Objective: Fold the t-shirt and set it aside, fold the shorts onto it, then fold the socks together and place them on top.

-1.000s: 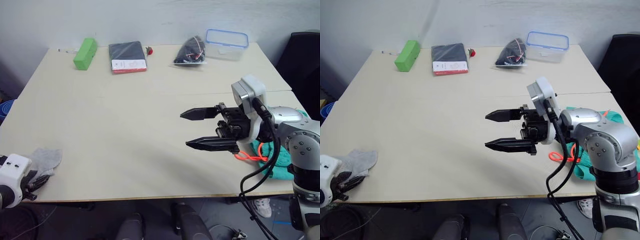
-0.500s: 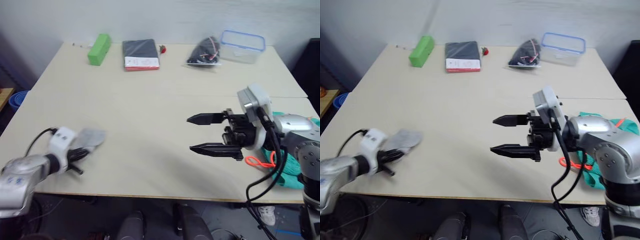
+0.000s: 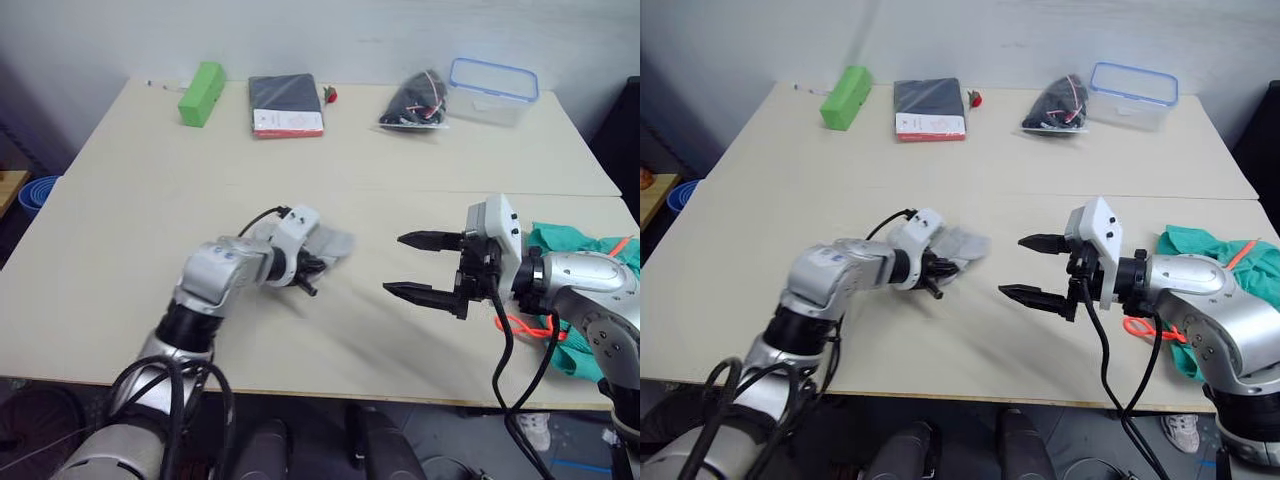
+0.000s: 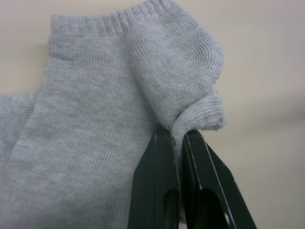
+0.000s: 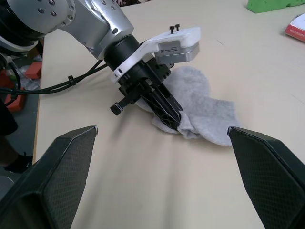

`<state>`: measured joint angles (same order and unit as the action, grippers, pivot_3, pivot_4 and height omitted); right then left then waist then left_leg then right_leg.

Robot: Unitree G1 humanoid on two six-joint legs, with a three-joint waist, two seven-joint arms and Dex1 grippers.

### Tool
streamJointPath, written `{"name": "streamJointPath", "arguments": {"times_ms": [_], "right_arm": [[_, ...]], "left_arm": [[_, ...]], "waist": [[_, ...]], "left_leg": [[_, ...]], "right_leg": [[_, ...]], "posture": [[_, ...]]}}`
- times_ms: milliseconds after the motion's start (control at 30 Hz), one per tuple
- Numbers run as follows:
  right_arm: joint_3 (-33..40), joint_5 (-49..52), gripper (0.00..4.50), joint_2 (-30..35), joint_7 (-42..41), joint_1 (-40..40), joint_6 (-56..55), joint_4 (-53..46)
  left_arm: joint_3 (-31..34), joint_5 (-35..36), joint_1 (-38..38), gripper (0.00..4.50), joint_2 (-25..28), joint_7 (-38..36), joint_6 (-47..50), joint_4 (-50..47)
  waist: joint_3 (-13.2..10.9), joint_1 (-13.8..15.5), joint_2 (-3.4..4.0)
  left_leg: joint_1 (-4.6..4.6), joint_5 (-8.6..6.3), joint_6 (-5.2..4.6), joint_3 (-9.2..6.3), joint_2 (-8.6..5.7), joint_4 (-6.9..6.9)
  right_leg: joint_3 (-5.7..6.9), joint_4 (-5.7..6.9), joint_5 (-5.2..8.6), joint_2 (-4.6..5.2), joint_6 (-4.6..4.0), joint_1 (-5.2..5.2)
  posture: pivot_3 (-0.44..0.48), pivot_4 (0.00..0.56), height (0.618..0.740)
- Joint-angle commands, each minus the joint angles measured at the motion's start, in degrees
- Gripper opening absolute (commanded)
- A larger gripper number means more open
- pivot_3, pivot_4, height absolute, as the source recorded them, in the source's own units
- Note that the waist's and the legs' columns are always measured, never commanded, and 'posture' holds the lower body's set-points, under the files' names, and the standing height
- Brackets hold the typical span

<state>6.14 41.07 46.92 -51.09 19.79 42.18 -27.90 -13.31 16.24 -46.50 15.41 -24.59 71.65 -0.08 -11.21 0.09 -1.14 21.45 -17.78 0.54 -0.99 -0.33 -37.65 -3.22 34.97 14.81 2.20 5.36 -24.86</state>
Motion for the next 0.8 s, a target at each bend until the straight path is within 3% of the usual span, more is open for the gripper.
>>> {"name": "streamJointPath", "arguments": {"times_ms": [33,100,133,267,467,500,633,700,800], "right_arm": [[-0.3,-1.7,4.50,-0.3,1.2,-1.0,-2.3,-3.1],[-0.8,-2.3,4.50,-0.7,1.9,-1.2,-2.6,-3.3],[-0.9,-2.5,4.50,-0.8,2.1,-1.3,-2.7,-3.4],[-2.4,-5.6,4.50,-0.6,2.2,-1.9,-4.8,-3.2],[-5.5,-11.3,4.50,-1.0,3.0,-1.4,-8.3,-1.9],[-7.5,-14.5,4.50,-0.5,2.5,-1.3,-11.1,-1.3],[-13.0,-22.3,4.50,-1.2,1.6,0.8,-17.9,1.9],[-15.8,-25.9,4.50,-2.3,1.6,2.5,-21.0,4.0],[-20.8,-33.2,4.50,-4.1,2.0,5.3,-26.4,8.3]], "left_arm": [[2.6,0.2,-2.3,0.03,-3.9,2.8,2.2,0.4],[4.2,0.9,-2.6,0.03,-4.6,3.0,3.6,-1.0],[4.9,1.5,-2.6,0.51,-4.6,2.9,4.5,-2.0],[7.2,4.7,-3.4,1.63,-1.3,0.2,8.5,-8.1],[3.6,7.1,-3.5,3.60,15.5,-12.9,-0.7,-13.3],[2.2,5.5,-2.0,3.87,20.5,-17.7,-7.2,-12.5],[-4.9,-5.1,1.6,3.87,32.0,-31.2,-38.6,-4.3],[-8.1,-10.9,1.6,3.87,33.6,-34.8,-53.8,2.8],[-10.1,-16.1,-0.9,3.87,31.2,-36.7,-69.4,15.5]], "waist": [[0.0,0.0,-0.01],[0.0,-0.4,-0.05],[0.0,-0.5,-0.06],[0.0,-0.5,-0.07],[0.0,-1.1,-0.06],[0.0,-1.2,-0.06],[0.0,-1.6,-0.06],[0.0,-1.5,-0.06],[0.0,-1.1,-0.07]], "left_leg": [[0.00,0.00,0.00,0.00,0.00,-0.07],[0.00,0.01,-0.03,0.03,-0.03,-0.16],[-0.02,0.02,-0.03,0.08,-0.03,-0.20],[-0.15,0.05,0.02,0.07,0.00,-0.27],[-0.21,0.07,0.12,0.08,0.03,-0.28],[-0.22,0.08,0.13,0.07,0.04,-0.28],[-0.26,0.08,0.19,0.13,0.08,-0.25],[-0.26,0.09,0.18,0.12,0.05,-0.25],[-0.18,0.10,0.06,0.11,-0.02,-0.28]], "right_leg": [[0.00,0.01,-0.02,-0.01,0.03,0.03],[-0.04,0.02,-0.07,0.00,0.12,0.07],[-0.08,0.07,-0.09,-0.01,0.15,0.07],[-0.10,0.28,-0.09,-0.12,0.15,0.11],[-0.20,0.38,-0.06,-0.50,0.10,0.10],[-0.19,0.38,-0.05,-0.48,0.08,0.11],[-0.17,0.39,0.03,-0.29,-0.06,0.08],[-0.08,0.37,0.06,-0.10,-0.12,0.10],[-0.01,0.36,0.08,0.00,-0.15,0.10]], "posture": [[0.000,0.150,0.740],[0.000,0.150,0.740],[0.000,0.150,0.740],[0.000,0.150,0.740],[0.000,0.150,0.740],[0.000,0.150,0.740],[0.000,0.150,0.740],[0.000,0.150,0.740],[0.000,0.150,0.740]]}}
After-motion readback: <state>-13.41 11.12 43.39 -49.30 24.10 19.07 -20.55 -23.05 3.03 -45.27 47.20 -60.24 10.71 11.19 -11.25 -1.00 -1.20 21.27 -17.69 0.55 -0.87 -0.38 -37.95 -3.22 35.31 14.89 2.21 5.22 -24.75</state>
